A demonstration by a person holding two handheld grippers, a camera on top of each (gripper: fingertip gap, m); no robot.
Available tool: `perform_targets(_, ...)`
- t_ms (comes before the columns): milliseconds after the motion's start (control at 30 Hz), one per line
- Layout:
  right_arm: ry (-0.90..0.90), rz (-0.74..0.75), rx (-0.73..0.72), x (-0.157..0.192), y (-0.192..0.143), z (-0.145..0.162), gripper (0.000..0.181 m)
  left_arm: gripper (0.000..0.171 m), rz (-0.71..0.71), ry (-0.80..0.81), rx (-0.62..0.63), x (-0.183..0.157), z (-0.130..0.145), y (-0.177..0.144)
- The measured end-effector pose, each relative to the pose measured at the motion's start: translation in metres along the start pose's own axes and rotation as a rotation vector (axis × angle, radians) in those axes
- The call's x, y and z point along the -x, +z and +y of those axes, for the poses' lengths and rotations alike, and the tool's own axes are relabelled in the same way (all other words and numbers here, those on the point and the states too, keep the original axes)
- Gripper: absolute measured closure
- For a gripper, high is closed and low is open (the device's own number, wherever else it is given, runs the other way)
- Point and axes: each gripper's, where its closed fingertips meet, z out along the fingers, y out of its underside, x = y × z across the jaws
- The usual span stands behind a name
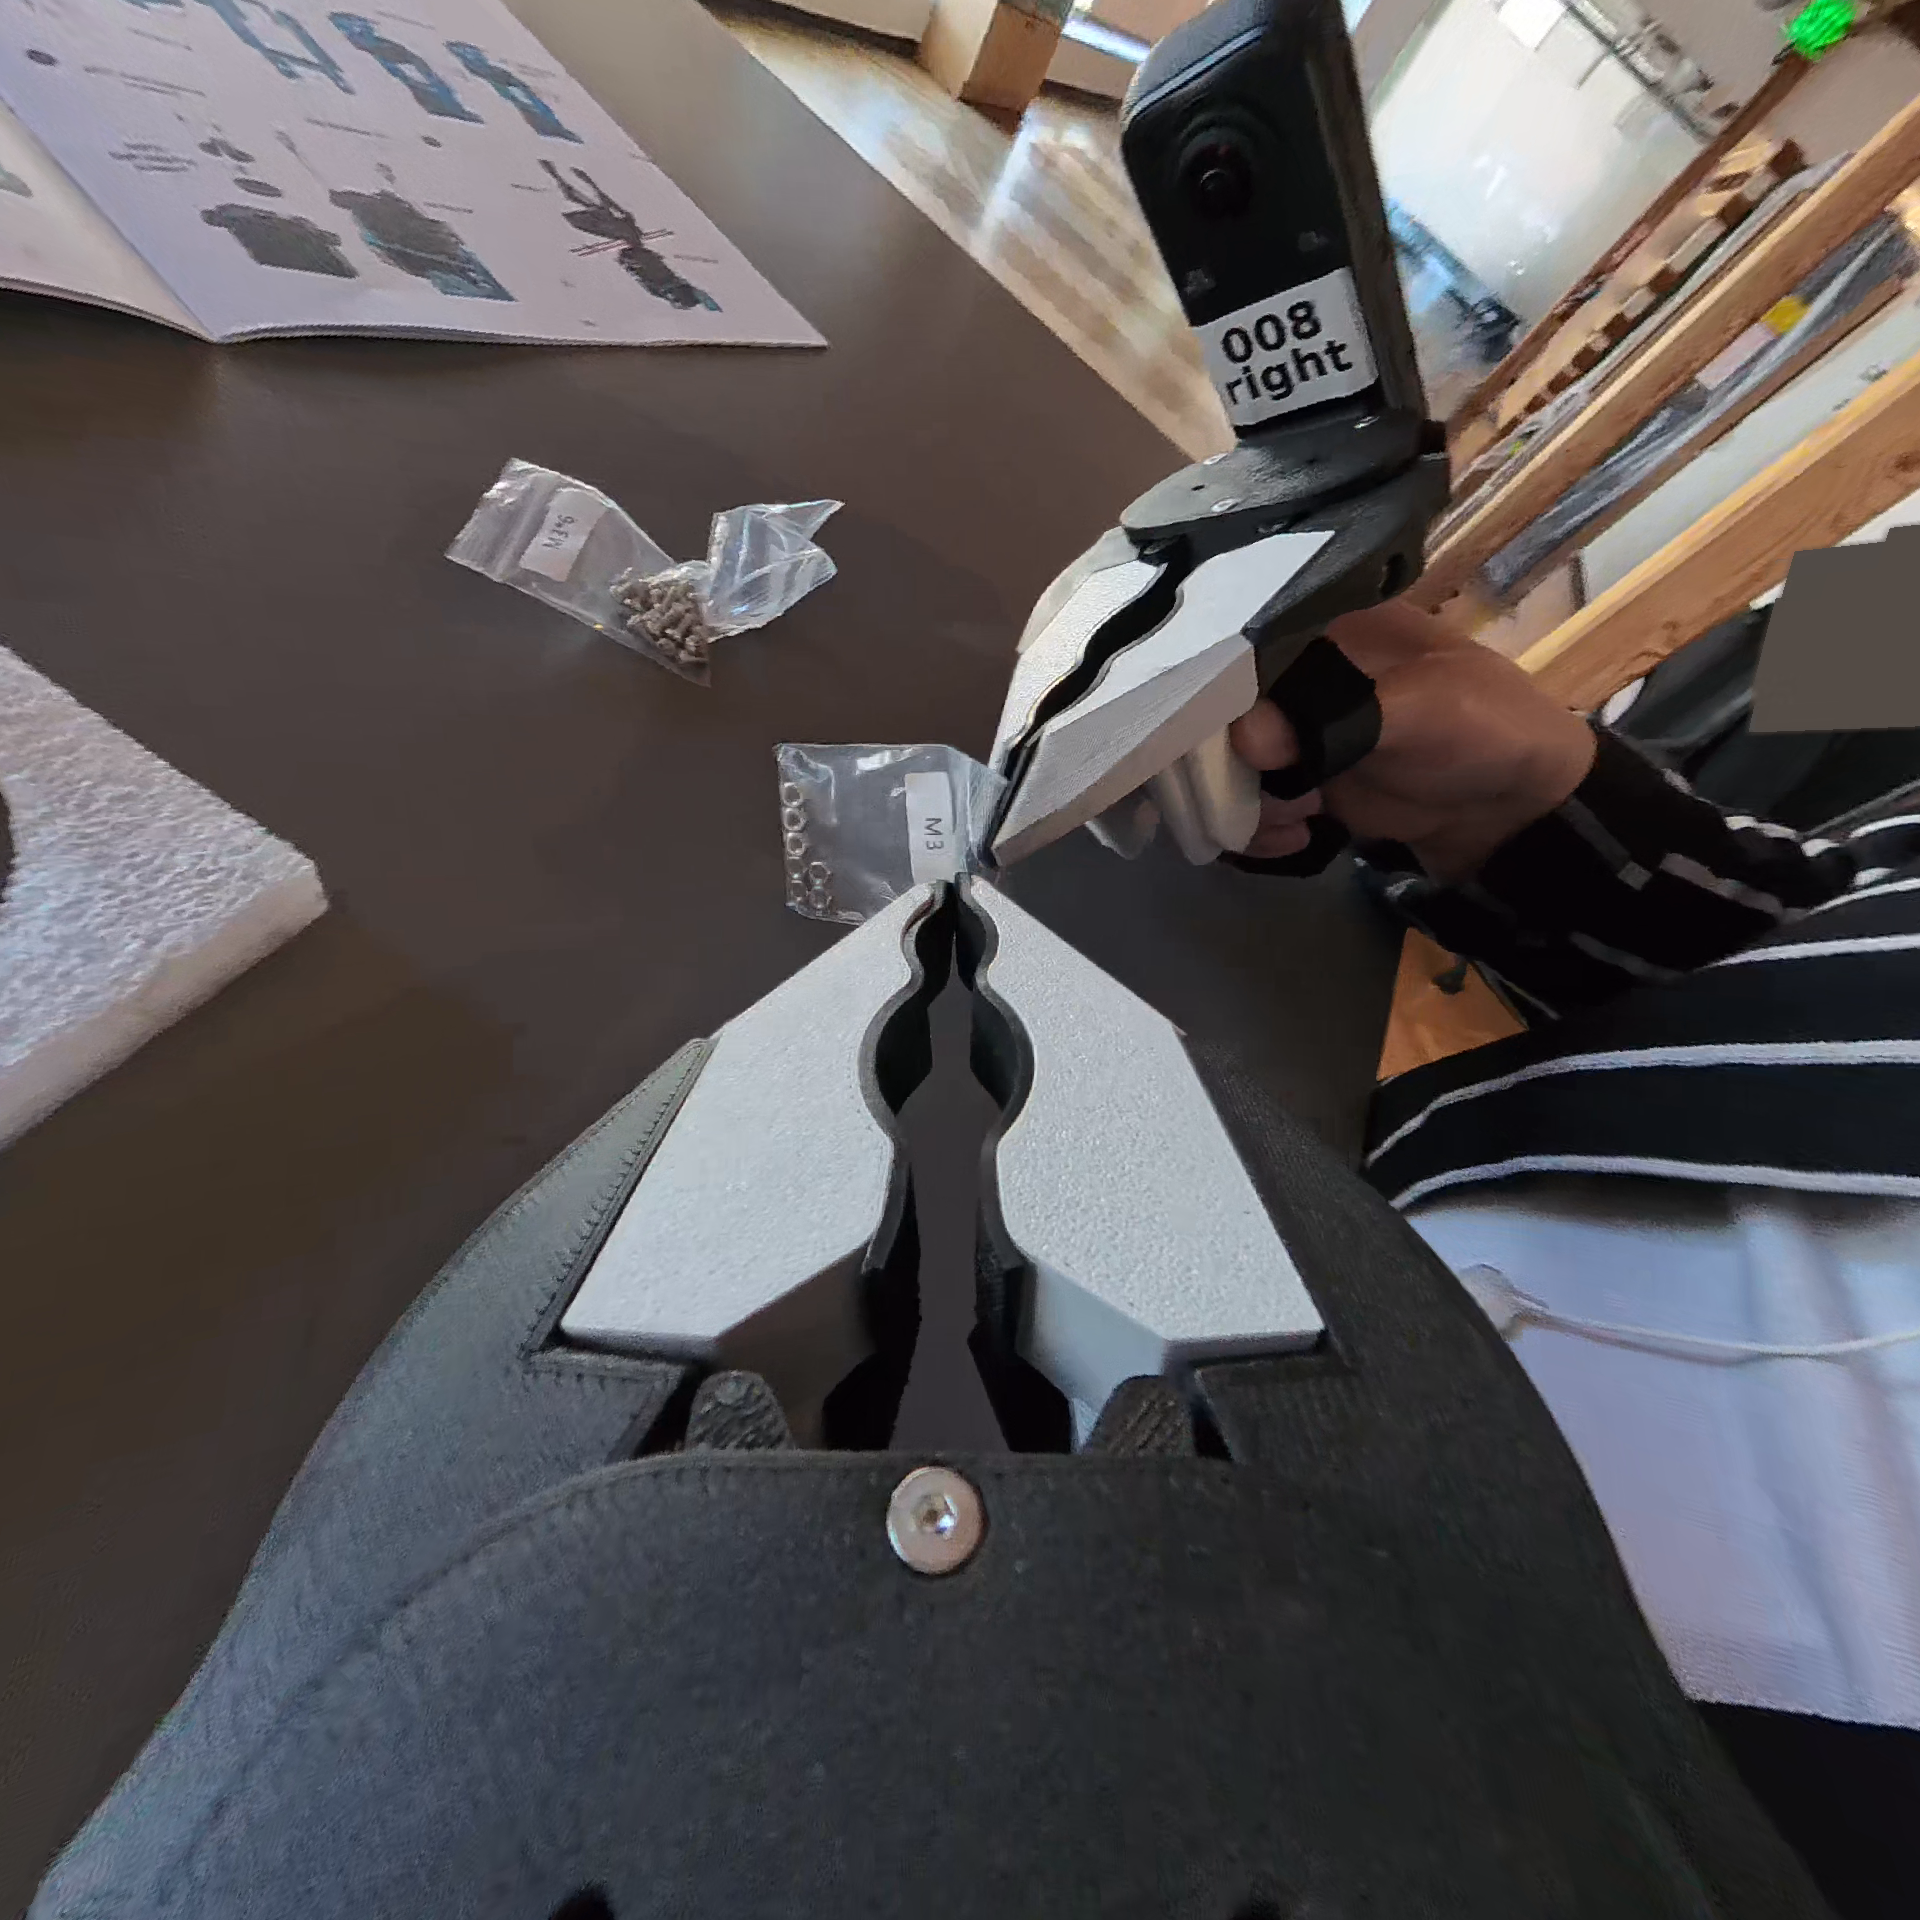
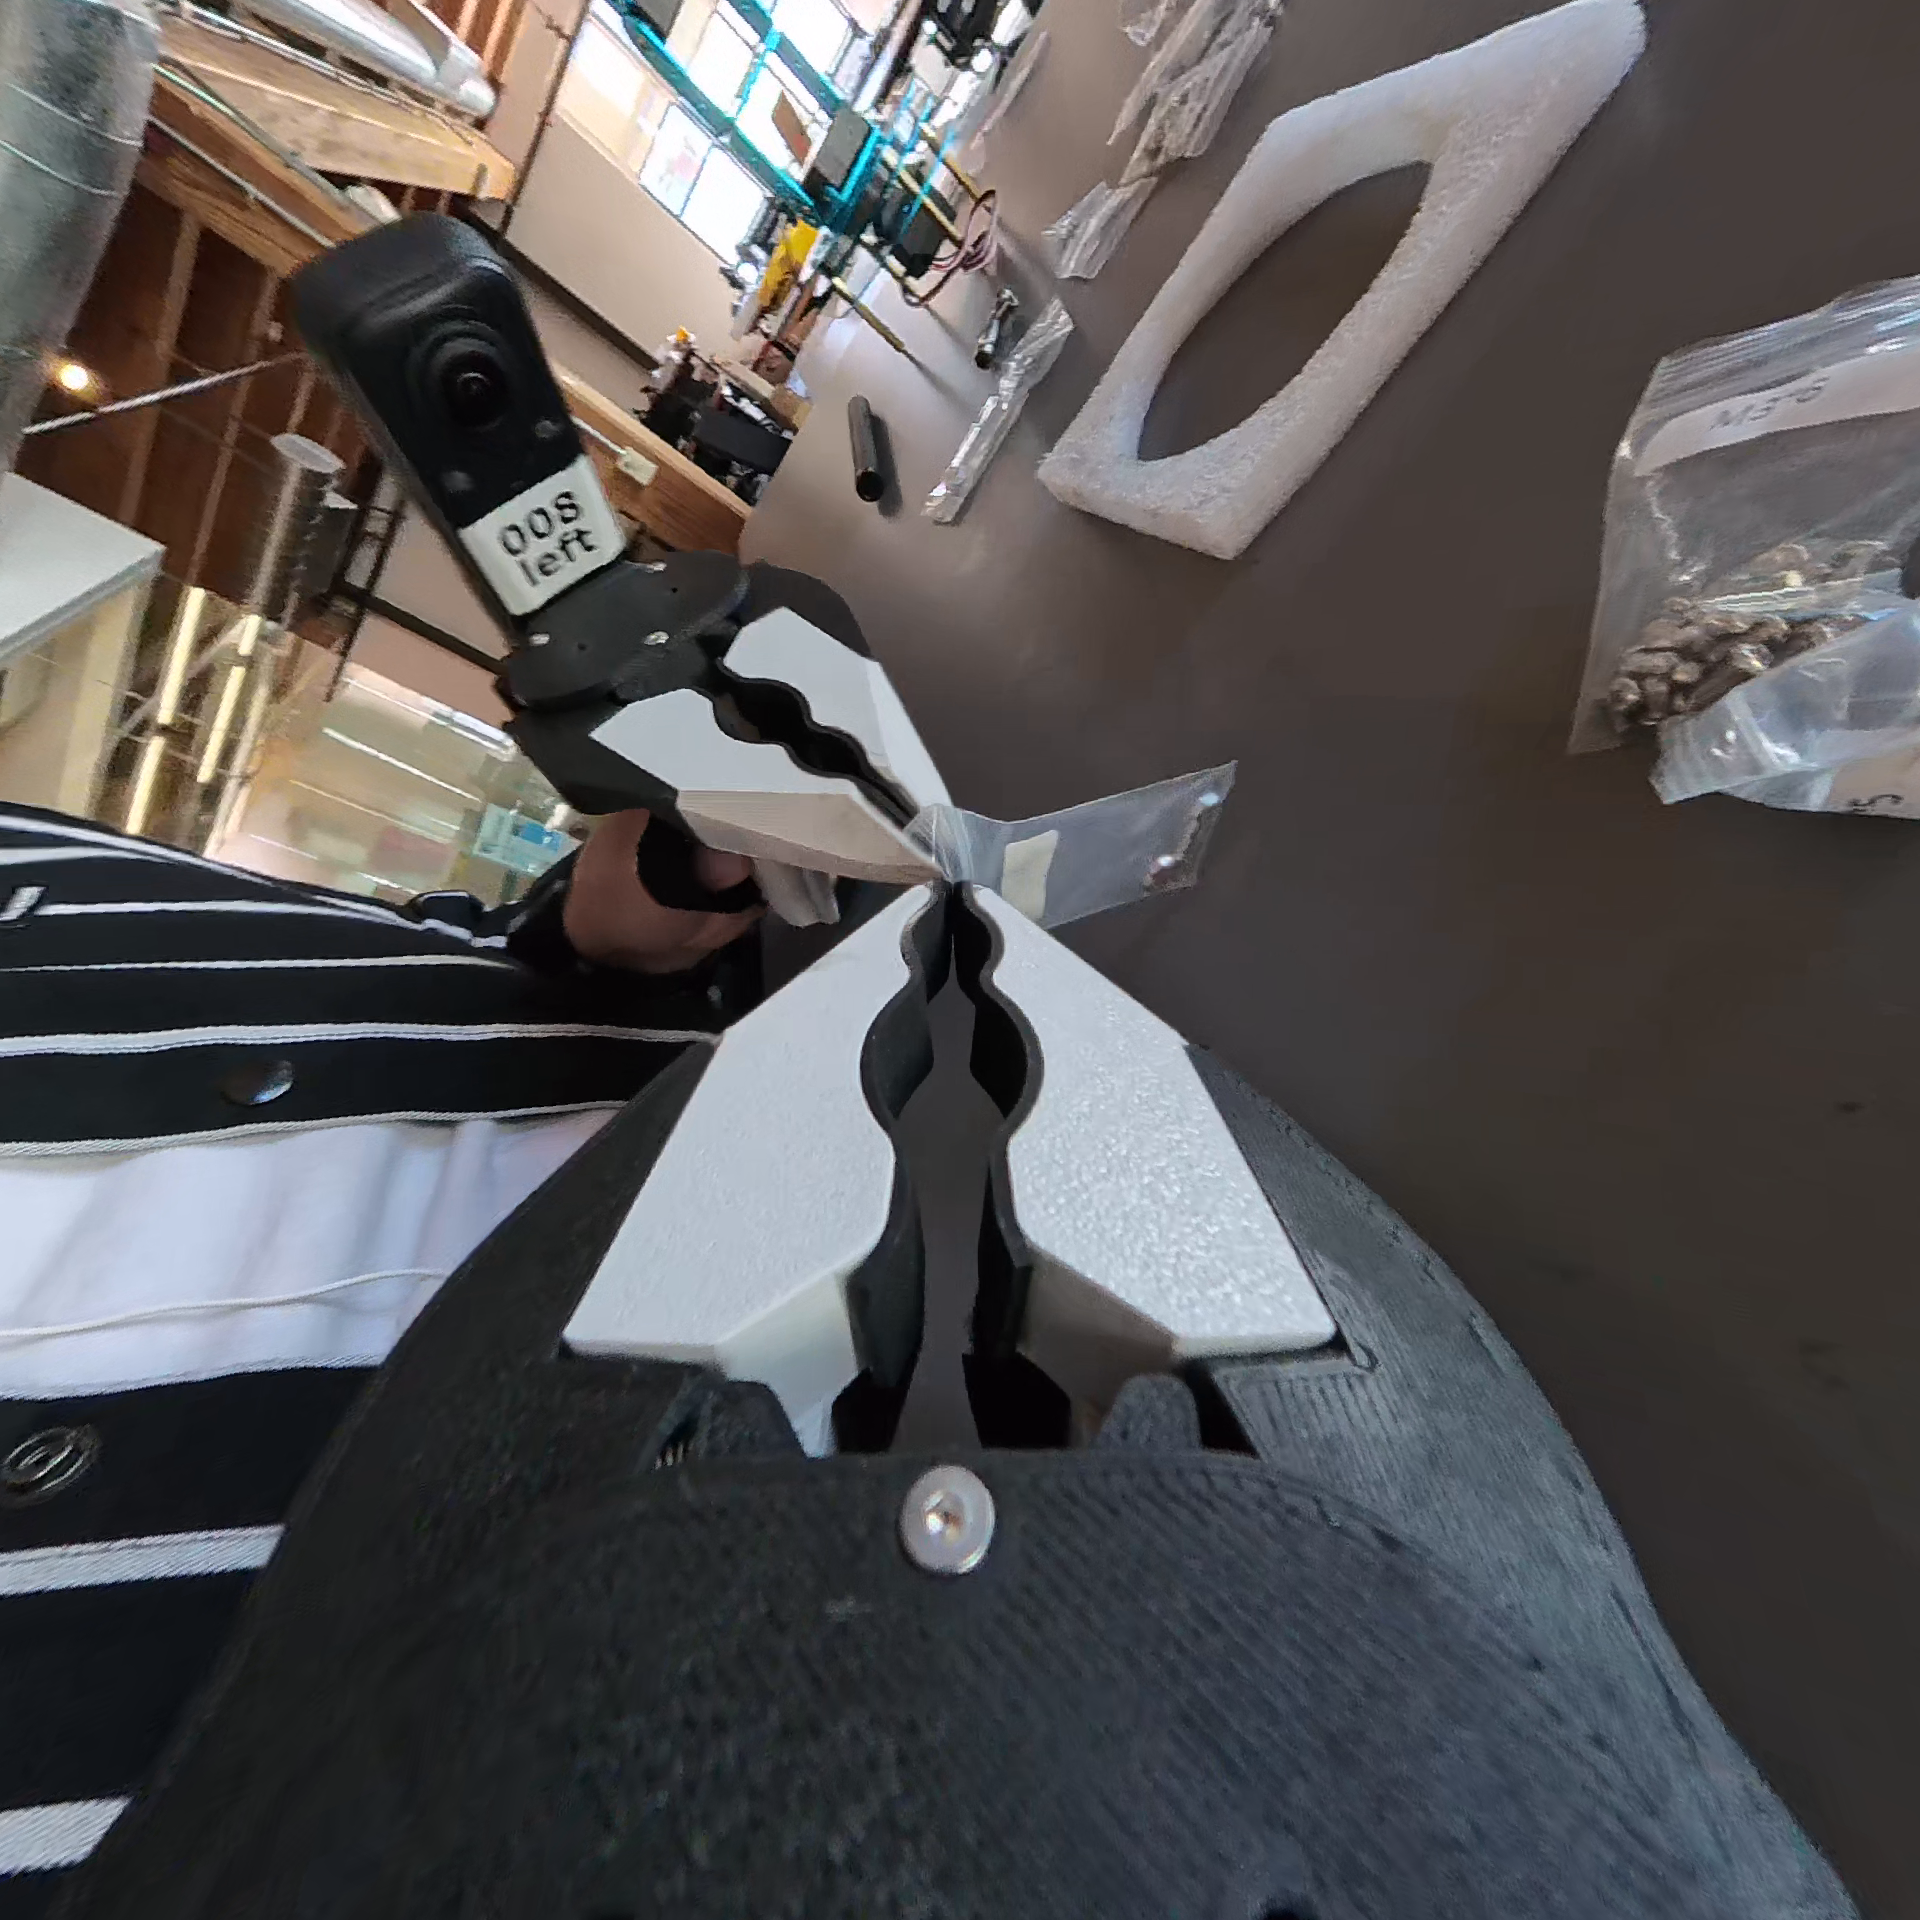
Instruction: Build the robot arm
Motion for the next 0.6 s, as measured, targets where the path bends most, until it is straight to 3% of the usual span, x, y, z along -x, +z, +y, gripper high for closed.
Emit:
perform_targets(467,-0.008,0.244,-0.066,-0.023,0.005,0.007,0.181,0.171,-0.297,0.071,0.076,0.028,0.011,-0.003)
perform_targets(600,0.027,0.256,-0.089,-0.025,0.001,0.006,0.181,0.171,-0.295,0.064,0.051,0.026,0.009,0.0)
